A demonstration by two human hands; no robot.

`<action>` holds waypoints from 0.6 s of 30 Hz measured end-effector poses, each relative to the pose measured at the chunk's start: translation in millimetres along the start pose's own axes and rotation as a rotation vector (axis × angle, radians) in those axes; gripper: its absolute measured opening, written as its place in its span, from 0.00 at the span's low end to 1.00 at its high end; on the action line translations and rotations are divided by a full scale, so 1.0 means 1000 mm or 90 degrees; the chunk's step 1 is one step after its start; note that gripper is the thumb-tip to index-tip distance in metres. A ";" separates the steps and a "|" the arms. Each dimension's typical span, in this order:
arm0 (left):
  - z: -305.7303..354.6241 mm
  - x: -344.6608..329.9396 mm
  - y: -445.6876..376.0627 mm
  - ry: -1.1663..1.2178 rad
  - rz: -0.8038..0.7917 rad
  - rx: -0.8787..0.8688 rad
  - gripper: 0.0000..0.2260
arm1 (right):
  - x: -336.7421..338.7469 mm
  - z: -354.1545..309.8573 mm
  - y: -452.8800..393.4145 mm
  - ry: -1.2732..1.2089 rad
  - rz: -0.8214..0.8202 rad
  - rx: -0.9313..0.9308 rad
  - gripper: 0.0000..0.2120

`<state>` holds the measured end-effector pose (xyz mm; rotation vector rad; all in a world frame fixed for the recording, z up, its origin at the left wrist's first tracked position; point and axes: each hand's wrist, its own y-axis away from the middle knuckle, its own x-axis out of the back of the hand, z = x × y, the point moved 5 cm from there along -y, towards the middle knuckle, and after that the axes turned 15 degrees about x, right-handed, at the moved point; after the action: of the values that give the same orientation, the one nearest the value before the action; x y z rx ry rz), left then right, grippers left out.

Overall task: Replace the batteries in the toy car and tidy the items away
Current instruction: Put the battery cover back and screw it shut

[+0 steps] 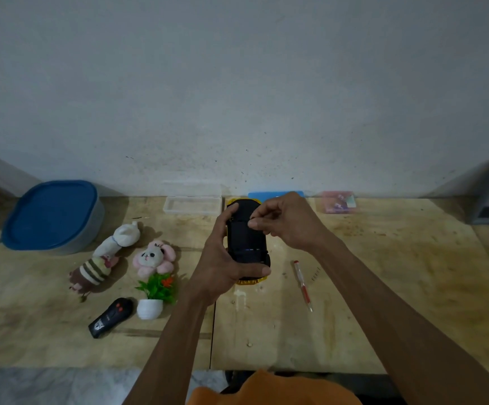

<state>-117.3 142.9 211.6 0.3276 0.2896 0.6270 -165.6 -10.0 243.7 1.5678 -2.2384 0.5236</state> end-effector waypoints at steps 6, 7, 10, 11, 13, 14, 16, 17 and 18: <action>-0.005 0.002 0.001 -0.032 0.014 -0.008 0.52 | -0.008 -0.005 0.002 0.111 0.003 0.030 0.07; -0.007 0.002 0.001 -0.034 0.015 -0.005 0.52 | -0.009 -0.006 0.003 0.135 0.009 0.040 0.07; -0.010 0.001 0.001 -0.038 0.021 -0.003 0.52 | -0.010 -0.005 0.005 0.180 0.020 0.041 0.09; -0.011 0.001 0.002 -0.034 0.023 -0.001 0.52 | -0.011 -0.004 0.006 0.174 0.020 0.033 0.10; -0.012 0.002 0.002 -0.017 0.022 0.004 0.52 | -0.013 -0.004 0.007 0.166 0.023 0.032 0.11; -0.012 0.003 0.001 -0.009 0.021 0.007 0.52 | -0.014 -0.004 0.007 0.165 0.030 0.036 0.11; -0.012 0.004 0.000 -0.003 0.018 0.010 0.52 | -0.015 -0.004 0.008 0.160 0.045 0.040 0.12; -0.011 0.005 0.000 -0.002 0.019 0.011 0.52 | -0.015 -0.004 0.008 0.161 0.046 0.040 0.12; -0.010 0.006 0.001 -0.001 0.023 0.011 0.52 | -0.016 -0.004 0.008 0.164 0.043 0.043 0.13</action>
<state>-116.7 149.1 201.8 0.3513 0.2878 0.6593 -167.8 7.8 238.4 1.3716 -2.1014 0.7805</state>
